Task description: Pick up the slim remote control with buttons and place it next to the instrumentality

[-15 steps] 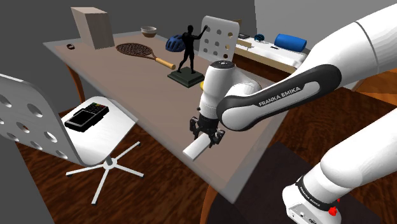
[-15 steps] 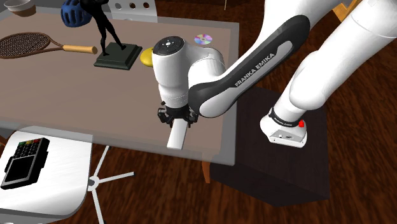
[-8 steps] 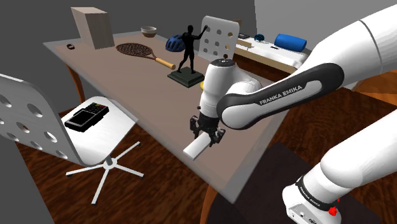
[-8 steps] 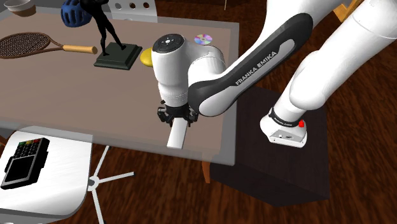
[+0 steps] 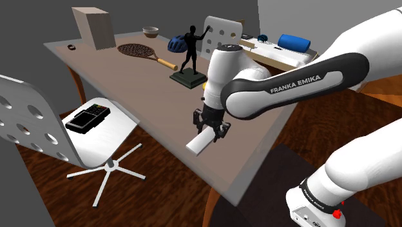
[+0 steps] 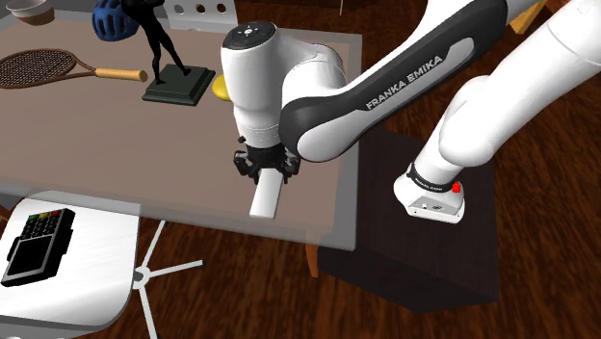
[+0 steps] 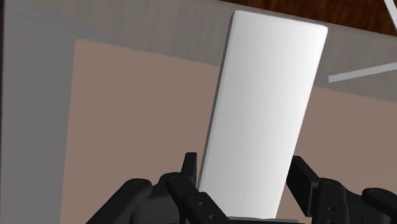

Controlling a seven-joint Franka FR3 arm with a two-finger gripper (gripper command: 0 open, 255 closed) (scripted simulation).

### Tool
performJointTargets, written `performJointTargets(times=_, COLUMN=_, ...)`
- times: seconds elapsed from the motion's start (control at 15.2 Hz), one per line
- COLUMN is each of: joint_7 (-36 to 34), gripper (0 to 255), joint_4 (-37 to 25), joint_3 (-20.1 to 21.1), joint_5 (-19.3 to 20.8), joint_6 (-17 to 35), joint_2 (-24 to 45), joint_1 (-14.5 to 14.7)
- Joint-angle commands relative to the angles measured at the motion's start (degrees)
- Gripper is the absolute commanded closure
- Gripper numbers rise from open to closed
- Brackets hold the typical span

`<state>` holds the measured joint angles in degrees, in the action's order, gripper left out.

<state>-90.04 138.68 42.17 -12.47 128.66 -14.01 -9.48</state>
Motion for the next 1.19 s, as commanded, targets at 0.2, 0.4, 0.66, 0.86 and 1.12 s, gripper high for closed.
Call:
performJointTargets(times=0.2, joint_7=1.03, gripper=255, joint_4=-2.03, joint_3=-1.28, joint_5=-1.06, joint_6=-4.31, joint_2=-2.53, joint_1=0.44)
performJointTargets(times=0.4, joint_7=1.4, gripper=255, joint_4=-3.32, joint_3=-1.93, joint_5=-1.42, joint_6=-6.67, joint_2=-3.72, joint_1=0.61)
performJointTargets(times=0.66, joint_7=7.85, gripper=255, joint_4=-1.01, joint_3=-6.53, joint_5=-1.41, joint_6=-6.77, joint_2=-5.51, joint_1=-1.04)
performJointTargets(times=0.86, joint_7=12.37, gripper=255, joint_4=0.06, joint_3=-9.78, joint_5=-0.76, joint_6=-6.76, joint_2=-6.06, joint_1=-2.62)
performJointTargets(times=1.12, joint_7=18.04, gripper=255, joint_4=0.56, joint_3=-13.84, joint_5=0.68, joint_6=-6.64, joint_2=-5.8, joint_1=-5.13)
